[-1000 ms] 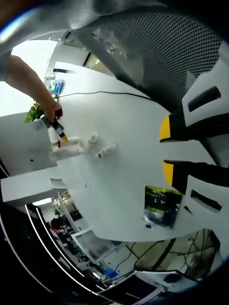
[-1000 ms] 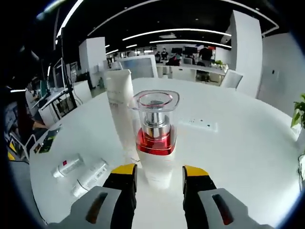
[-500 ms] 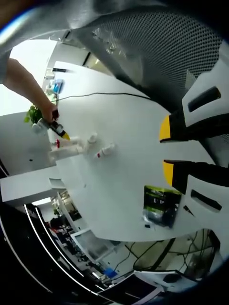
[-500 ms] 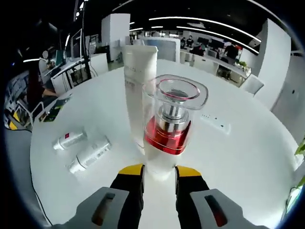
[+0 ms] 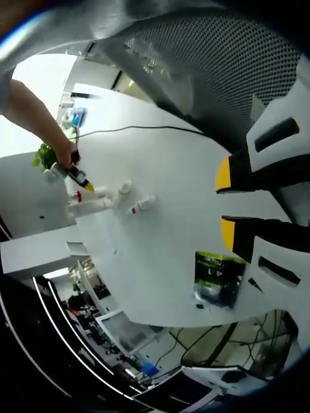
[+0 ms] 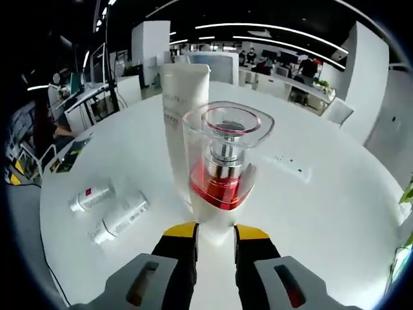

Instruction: Arrange the skincare products in the storage area until every visible bottle or jar stands upright without overlapping.

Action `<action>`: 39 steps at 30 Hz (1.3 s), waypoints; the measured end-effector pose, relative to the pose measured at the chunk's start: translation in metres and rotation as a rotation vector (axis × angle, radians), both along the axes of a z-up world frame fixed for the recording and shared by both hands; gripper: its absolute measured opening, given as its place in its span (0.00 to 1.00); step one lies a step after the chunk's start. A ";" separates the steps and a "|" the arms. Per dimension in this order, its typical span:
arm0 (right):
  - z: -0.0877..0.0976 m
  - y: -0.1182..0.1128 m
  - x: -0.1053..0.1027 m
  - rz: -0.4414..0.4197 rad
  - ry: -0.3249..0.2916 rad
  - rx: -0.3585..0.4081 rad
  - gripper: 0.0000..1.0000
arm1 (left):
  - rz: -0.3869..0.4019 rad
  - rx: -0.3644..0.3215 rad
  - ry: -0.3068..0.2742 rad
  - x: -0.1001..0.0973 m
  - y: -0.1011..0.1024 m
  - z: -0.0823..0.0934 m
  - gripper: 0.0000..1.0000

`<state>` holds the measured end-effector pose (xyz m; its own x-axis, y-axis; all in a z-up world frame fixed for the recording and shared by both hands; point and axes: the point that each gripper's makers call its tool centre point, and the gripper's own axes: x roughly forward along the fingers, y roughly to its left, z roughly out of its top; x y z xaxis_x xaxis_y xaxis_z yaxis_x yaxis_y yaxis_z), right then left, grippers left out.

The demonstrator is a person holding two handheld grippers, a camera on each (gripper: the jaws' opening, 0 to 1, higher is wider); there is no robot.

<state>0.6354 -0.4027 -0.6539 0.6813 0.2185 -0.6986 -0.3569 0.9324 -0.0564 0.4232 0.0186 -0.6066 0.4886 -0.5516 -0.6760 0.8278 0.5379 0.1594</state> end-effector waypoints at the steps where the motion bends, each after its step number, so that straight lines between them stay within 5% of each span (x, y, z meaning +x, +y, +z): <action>1: 0.000 0.000 0.001 0.001 0.001 -0.002 0.15 | 0.000 0.000 -0.001 0.000 0.000 0.000 0.12; 15: 0.002 0.000 0.001 -0.047 -0.004 0.014 0.22 | -0.005 -0.011 0.001 0.000 -0.002 0.002 0.12; 28: 0.026 0.033 -0.059 -0.086 -0.055 0.088 0.23 | -0.014 -0.090 0.025 -0.003 -0.009 0.012 0.11; 33: 0.045 0.047 -0.081 -0.117 -0.113 0.141 0.23 | -0.024 -0.179 0.068 -0.005 -0.015 0.022 0.11; 39: 0.060 0.090 -0.119 -0.065 -0.159 0.174 0.23 | -0.030 -0.261 0.122 -0.010 -0.014 0.041 0.15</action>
<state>0.5163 -0.3123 -0.5938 0.7963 0.2785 -0.5370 -0.2953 0.9537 0.0566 0.4135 0.0042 -0.5657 0.3930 -0.7277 -0.5622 0.8486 0.5225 -0.0830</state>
